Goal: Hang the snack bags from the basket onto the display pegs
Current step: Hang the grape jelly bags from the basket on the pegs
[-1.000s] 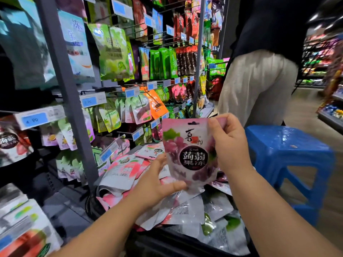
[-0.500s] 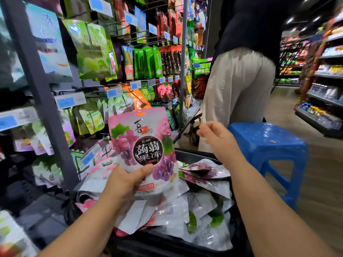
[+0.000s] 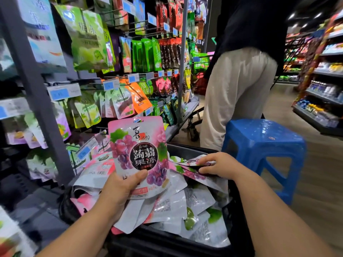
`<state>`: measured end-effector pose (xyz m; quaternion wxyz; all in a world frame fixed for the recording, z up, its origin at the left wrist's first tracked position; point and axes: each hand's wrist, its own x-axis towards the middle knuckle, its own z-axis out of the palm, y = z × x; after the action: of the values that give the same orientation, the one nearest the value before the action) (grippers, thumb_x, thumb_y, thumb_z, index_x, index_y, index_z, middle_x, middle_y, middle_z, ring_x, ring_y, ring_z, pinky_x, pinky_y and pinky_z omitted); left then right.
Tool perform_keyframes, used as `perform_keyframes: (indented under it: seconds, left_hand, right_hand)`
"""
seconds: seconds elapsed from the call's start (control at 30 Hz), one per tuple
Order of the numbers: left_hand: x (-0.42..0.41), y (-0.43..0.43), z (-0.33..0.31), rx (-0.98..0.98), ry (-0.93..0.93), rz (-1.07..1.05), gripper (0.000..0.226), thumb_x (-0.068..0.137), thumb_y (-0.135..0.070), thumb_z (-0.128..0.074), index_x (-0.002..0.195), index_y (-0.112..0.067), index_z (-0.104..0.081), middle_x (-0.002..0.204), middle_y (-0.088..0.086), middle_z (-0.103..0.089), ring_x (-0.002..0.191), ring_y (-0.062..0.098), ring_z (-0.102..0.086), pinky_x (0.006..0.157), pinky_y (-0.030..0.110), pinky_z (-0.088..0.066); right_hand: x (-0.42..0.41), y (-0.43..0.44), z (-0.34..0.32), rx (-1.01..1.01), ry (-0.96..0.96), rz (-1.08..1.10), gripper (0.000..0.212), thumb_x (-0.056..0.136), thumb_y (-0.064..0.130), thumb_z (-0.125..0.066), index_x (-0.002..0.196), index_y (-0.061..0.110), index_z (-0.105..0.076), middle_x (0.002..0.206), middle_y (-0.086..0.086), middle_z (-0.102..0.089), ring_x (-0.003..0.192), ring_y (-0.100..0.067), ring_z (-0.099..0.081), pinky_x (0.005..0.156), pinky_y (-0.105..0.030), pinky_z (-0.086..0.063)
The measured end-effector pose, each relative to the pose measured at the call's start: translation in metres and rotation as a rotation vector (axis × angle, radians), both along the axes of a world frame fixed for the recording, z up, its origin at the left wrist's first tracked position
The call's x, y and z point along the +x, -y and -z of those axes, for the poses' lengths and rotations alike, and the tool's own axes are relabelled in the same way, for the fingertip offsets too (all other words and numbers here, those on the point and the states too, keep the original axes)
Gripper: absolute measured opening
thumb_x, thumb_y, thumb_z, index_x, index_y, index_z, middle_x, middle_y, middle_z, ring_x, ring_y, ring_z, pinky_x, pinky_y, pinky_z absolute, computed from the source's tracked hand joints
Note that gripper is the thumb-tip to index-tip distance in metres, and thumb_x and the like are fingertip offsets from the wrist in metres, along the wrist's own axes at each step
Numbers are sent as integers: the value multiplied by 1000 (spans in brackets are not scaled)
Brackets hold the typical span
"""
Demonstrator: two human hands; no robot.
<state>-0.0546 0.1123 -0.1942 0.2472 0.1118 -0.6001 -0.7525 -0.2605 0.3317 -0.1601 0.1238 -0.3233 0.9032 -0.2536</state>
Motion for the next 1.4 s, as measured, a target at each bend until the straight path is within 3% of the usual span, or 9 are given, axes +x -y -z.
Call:
perform_keyframes:
  seconds: [0.27,0.4,0.53,0.7,0.8,1.1,1.23,1.33,1.4]
  left_hand:
    - [1,2,2,-11,3,-3,77,50,-32,-85,120,-9,-63,105,17,-73,96,36,-71,76,40,-59]
    - [2,2,2,-1,16,-15,92,37,-44,-95,117,-9,-66,105,18,-73,96,36,-71,82,42,-55]
    - [2,3,5,31,2,-14,71,49,-35,-88,113,-12,-68,106,18,-73,97,38,-70,88,47,-53]
    - [3,2,4,52,13,-43,91,37,-49,-95,115,-11,-68,106,19,-73,97,39,-70,91,50,-52]
    - [2,1,3,89,13,-77,92,38,-47,-95,116,-8,-67,105,21,-73,95,40,-70,90,52,-53]
    - [6,-3,-13,43,26,-113,46,66,-19,-86,108,-6,-70,99,18,-74,94,37,-71,92,53,-53]
    - [9,-9,-19,-12,42,-81,25,75,-9,-72,97,2,-68,84,20,-74,74,32,-73,60,34,-56]
    - [12,-10,-21,-121,51,-41,38,73,-18,-81,103,1,-69,85,13,-76,77,27,-74,66,33,-57]
    - [16,-9,-23,-282,61,-39,55,66,-37,-82,111,-8,-69,93,2,-77,87,15,-73,77,27,-57]
  right_hand:
    - [5,11,6,22,-189,59,21,99,39,-54,88,38,-72,89,6,-70,87,-15,-61,70,-30,-43]
    - [6,13,1,-342,-206,127,24,99,22,-56,81,11,-69,71,-1,-63,71,-18,-56,68,-36,-42]
    - [20,15,-19,-761,-127,233,26,101,22,-55,86,5,-69,81,-17,-66,76,-19,-56,73,-38,-49]
    - [31,21,-39,-1171,-100,339,24,99,32,-57,77,29,-67,68,14,-66,71,-3,-61,68,-30,-50]
    - [36,25,-49,-1298,-12,345,23,95,39,-59,76,35,-71,69,12,-69,76,-16,-66,76,-45,-55]
    - [58,38,-71,-1338,176,170,33,100,26,-57,72,27,-74,78,-9,-70,78,-31,-65,83,-59,-55]
    - [67,50,-73,-1274,206,156,30,98,25,-59,72,27,-74,81,-8,-74,81,-32,-70,80,-52,-59]
    - [72,61,-72,-1228,203,212,27,98,23,-60,74,16,-69,76,-9,-72,75,-32,-68,70,-28,-59]
    - [76,68,-72,-1220,232,243,27,97,23,-62,72,13,-68,76,-10,-73,76,-38,-68,73,-41,-61]
